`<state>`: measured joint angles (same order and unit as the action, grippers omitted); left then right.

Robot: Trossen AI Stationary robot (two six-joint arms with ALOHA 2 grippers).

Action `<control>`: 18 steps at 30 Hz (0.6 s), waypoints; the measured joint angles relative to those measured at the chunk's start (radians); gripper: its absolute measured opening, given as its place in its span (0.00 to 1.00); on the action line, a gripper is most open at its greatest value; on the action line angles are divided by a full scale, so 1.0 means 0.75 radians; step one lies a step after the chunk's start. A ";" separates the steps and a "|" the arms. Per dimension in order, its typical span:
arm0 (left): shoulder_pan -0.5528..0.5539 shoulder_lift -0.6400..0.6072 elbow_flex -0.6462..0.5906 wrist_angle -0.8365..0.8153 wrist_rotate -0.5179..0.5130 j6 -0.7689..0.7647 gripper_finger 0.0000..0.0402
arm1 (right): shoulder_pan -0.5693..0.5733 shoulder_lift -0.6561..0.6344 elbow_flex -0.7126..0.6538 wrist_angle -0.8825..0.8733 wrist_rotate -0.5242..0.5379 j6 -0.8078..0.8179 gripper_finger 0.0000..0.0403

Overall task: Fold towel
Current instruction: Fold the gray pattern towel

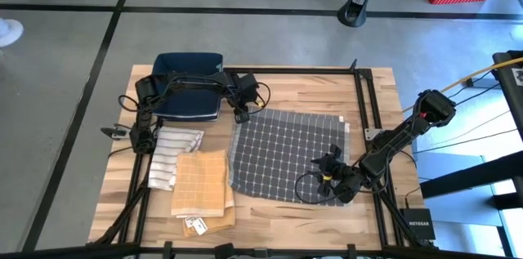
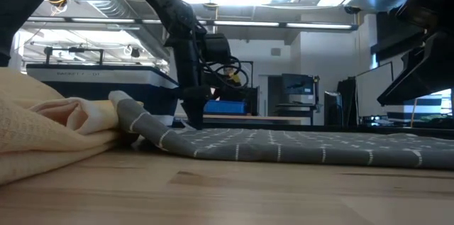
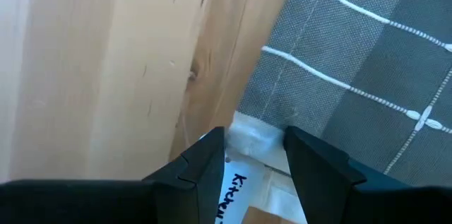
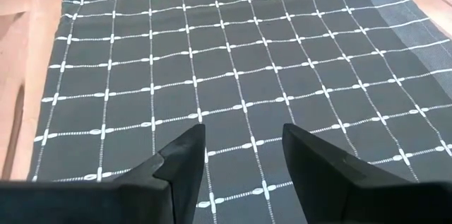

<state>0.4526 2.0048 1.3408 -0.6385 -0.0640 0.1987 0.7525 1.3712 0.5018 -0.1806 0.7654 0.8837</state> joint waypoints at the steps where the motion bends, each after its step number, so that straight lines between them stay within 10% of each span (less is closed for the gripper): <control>1: 0.000 0.000 -0.003 0.002 0.005 -0.002 0.36 | 0.000 0.000 0.000 0.000 0.000 0.000 0.48; 18: -0.003 0.001 0.063 -0.057 0.020 0.018 0.02 | 0.001 -0.001 0.000 -0.001 0.000 -0.003 0.48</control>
<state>0.4507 2.0052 1.3878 -0.6814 -0.0487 0.2120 0.7528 1.3708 0.5018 -0.1810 0.7650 0.8818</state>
